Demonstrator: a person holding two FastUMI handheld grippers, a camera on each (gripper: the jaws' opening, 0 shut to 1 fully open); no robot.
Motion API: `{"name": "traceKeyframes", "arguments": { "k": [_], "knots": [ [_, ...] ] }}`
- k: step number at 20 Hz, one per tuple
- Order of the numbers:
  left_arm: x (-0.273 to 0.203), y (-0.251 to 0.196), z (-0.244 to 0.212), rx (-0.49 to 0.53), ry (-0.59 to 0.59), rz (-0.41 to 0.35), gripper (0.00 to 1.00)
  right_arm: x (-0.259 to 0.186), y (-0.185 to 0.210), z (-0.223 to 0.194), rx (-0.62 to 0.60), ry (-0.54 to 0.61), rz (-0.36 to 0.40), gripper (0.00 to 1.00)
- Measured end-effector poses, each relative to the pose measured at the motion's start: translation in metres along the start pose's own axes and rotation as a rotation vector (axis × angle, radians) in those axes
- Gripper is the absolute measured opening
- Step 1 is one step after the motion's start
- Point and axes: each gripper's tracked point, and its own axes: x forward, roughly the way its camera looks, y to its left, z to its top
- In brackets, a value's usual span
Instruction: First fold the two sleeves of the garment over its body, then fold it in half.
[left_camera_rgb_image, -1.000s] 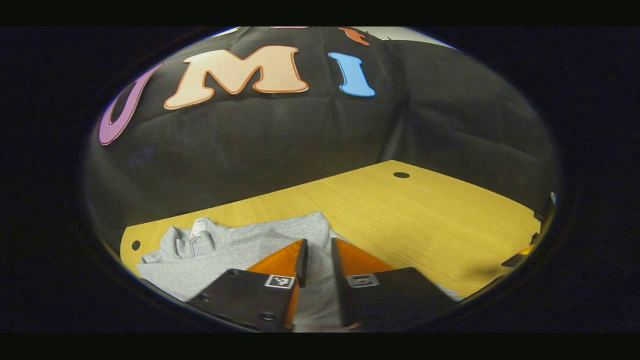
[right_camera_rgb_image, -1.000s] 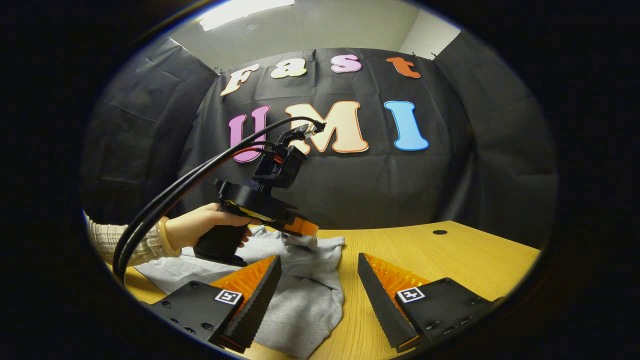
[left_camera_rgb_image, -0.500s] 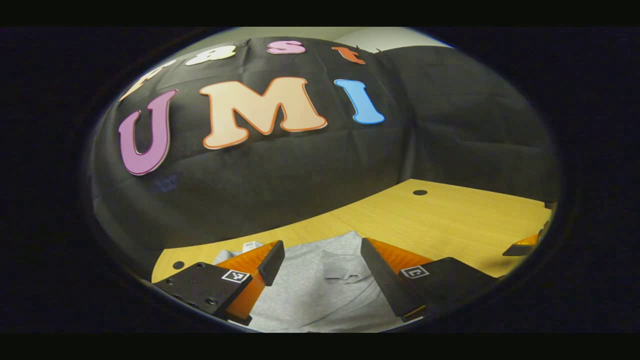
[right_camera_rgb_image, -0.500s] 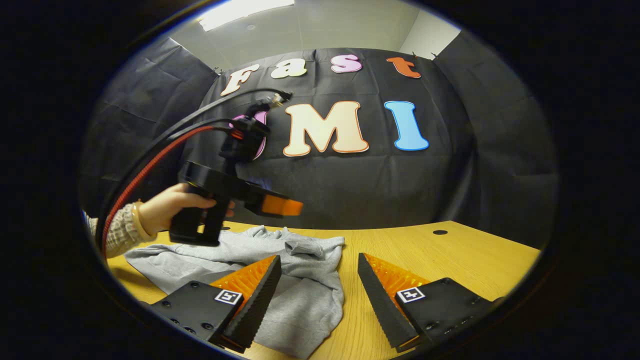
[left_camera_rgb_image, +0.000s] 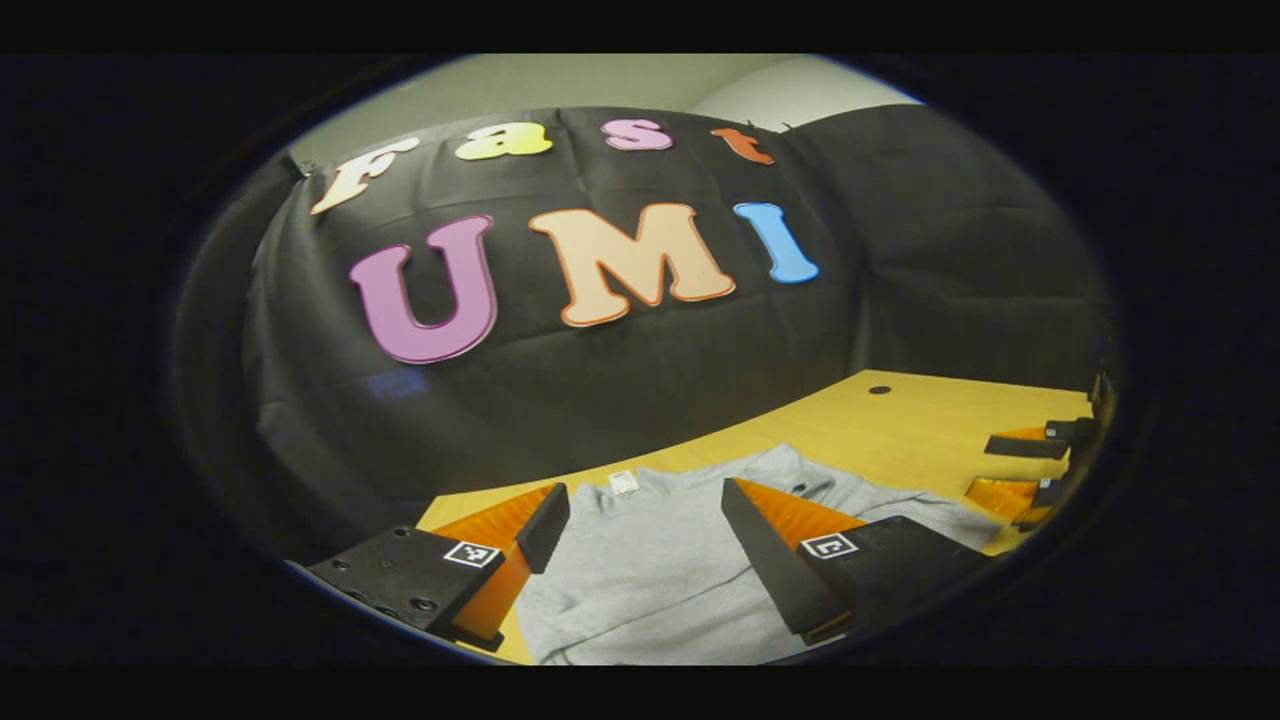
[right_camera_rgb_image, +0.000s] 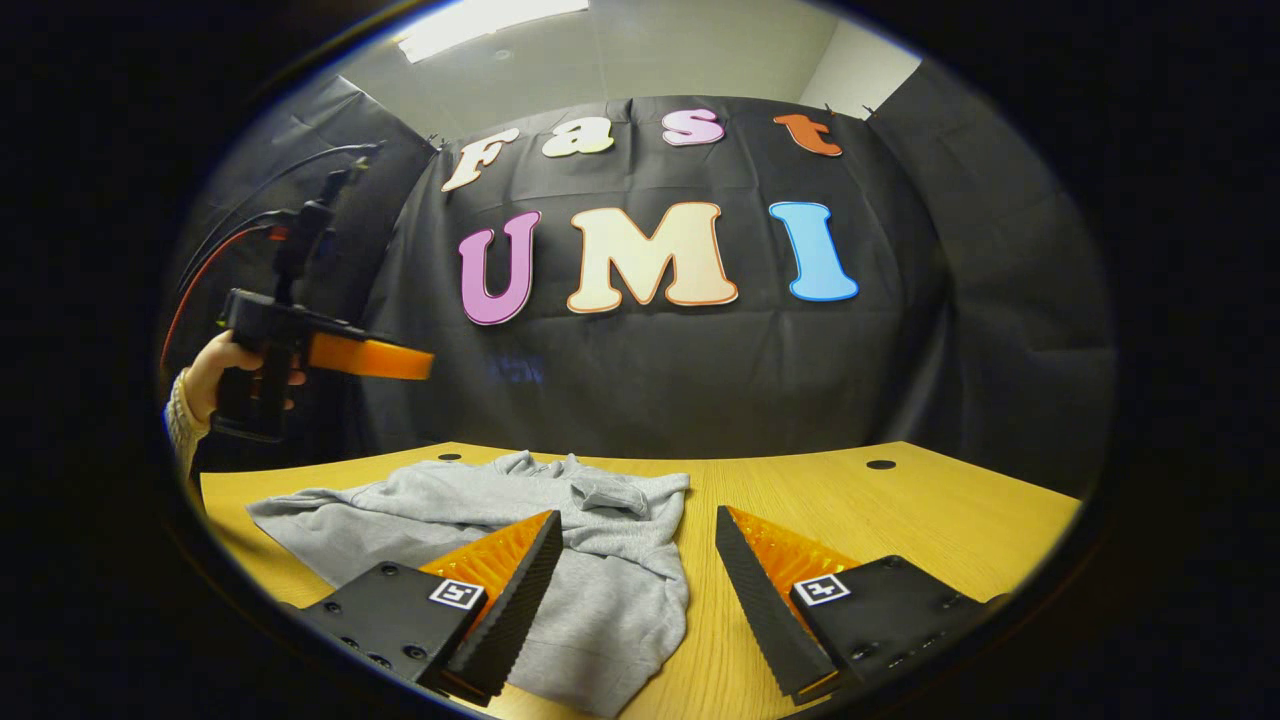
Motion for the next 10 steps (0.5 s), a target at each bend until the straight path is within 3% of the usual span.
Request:
{"name": "traceKeyframes", "arguments": {
  "k": [5,7,10],
  "knots": [
    [-0.061,0.048,-0.053,-0.04,0.067,0.109,0.93,-0.002,0.012,-0.002,0.005,0.016,0.063,0.97],
    [-0.082,0.06,-0.075,-0.028,0.109,0.143,0.93,-0.003,0.016,-0.014,0.029,0.081,0.081,0.97],
    [-0.109,0.058,-0.097,-0.011,0.157,0.129,0.93,-0.012,0.017,-0.021,0.093,0.17,0.101,0.97]
  ]
}}
